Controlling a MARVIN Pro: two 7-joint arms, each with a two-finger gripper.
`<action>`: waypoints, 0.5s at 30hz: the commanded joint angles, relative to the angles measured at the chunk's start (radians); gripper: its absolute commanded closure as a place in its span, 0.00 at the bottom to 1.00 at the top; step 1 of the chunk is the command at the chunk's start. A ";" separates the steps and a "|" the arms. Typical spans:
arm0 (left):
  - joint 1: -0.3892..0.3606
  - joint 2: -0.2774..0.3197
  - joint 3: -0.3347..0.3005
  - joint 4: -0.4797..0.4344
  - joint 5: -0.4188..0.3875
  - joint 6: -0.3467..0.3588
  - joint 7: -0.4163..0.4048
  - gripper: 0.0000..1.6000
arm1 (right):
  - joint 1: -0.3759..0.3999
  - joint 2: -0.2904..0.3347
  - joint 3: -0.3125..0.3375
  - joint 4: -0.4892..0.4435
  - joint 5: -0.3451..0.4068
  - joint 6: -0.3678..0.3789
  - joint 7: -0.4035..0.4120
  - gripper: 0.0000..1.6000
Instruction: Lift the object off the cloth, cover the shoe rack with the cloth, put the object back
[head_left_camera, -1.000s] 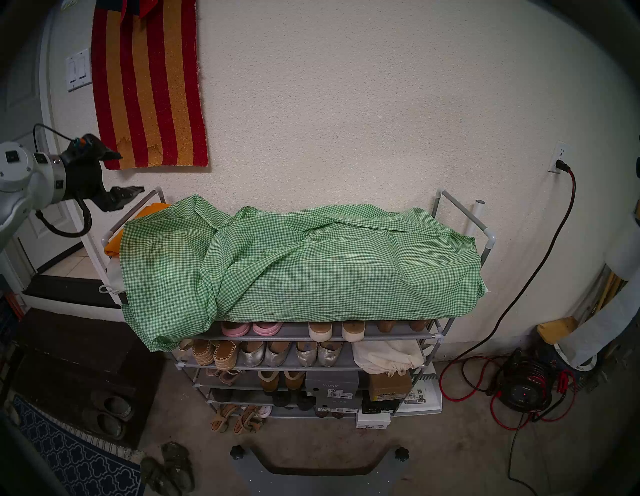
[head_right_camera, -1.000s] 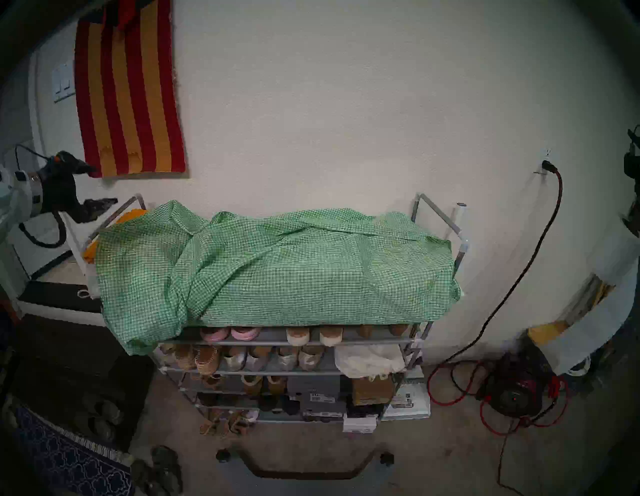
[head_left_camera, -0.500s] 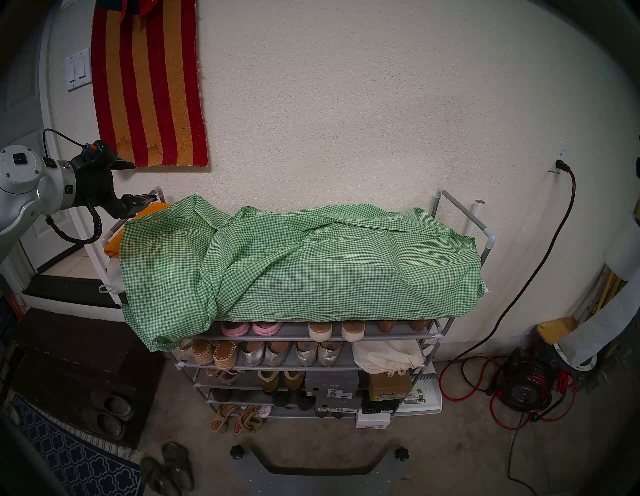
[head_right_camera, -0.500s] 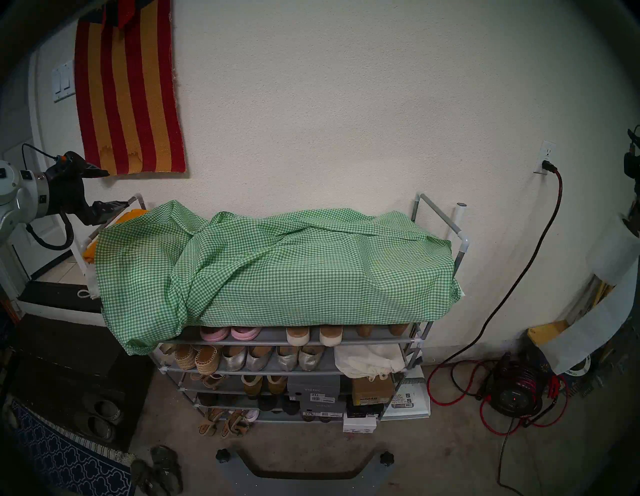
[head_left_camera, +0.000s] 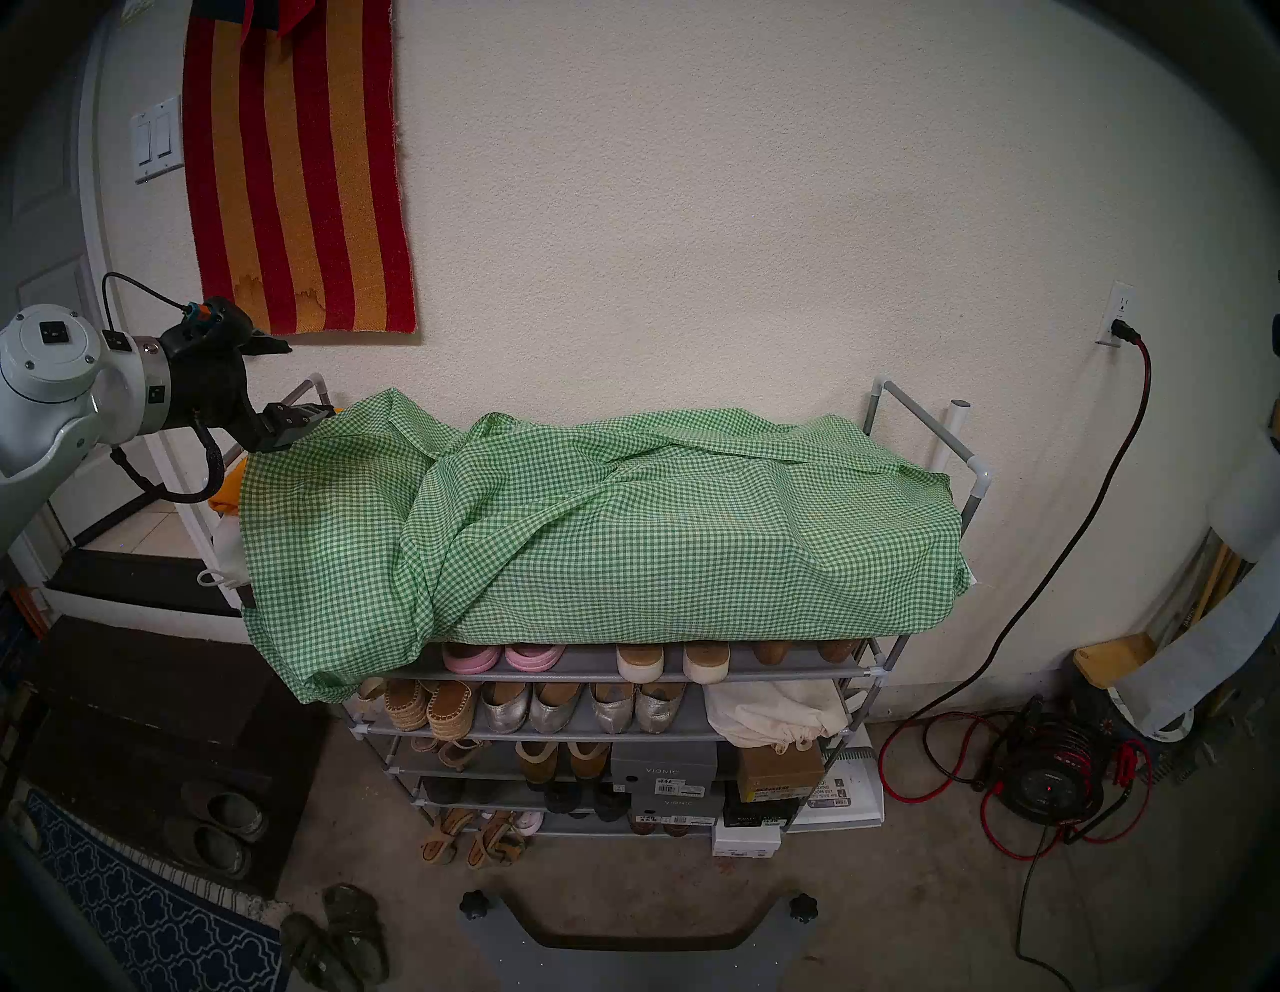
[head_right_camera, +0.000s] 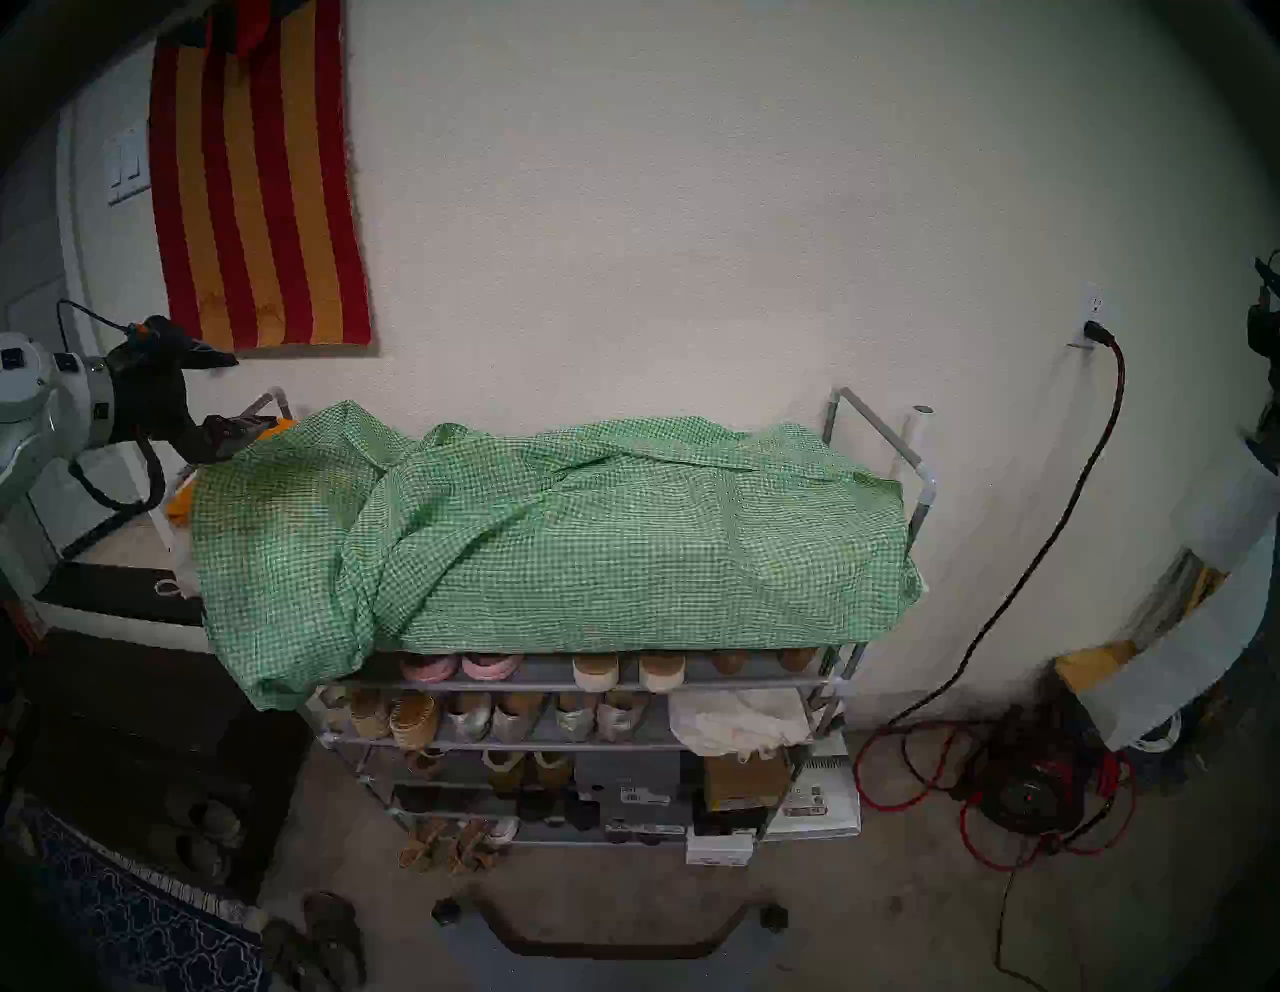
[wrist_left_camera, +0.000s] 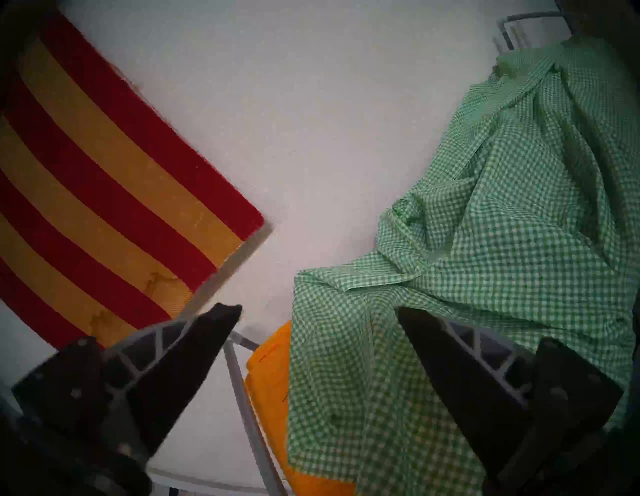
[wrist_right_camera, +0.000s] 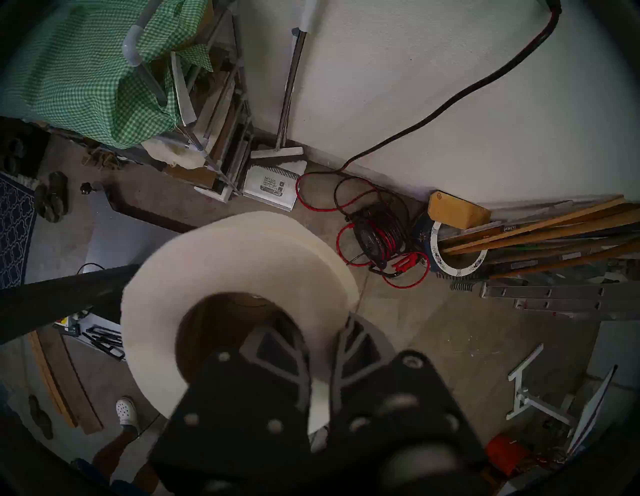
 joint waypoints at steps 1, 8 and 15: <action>-0.002 0.000 0.028 0.001 -0.006 -0.012 0.015 0.00 | 0.002 -0.004 0.000 0.005 -0.001 0.001 -0.002 1.00; -0.014 0.001 0.068 -0.014 -0.014 -0.024 0.032 0.00 | 0.001 -0.006 -0.002 0.005 0.002 -0.002 0.001 1.00; -0.027 0.001 0.100 -0.033 -0.020 -0.035 0.045 0.00 | -0.001 -0.007 -0.004 0.005 0.004 -0.005 0.004 1.00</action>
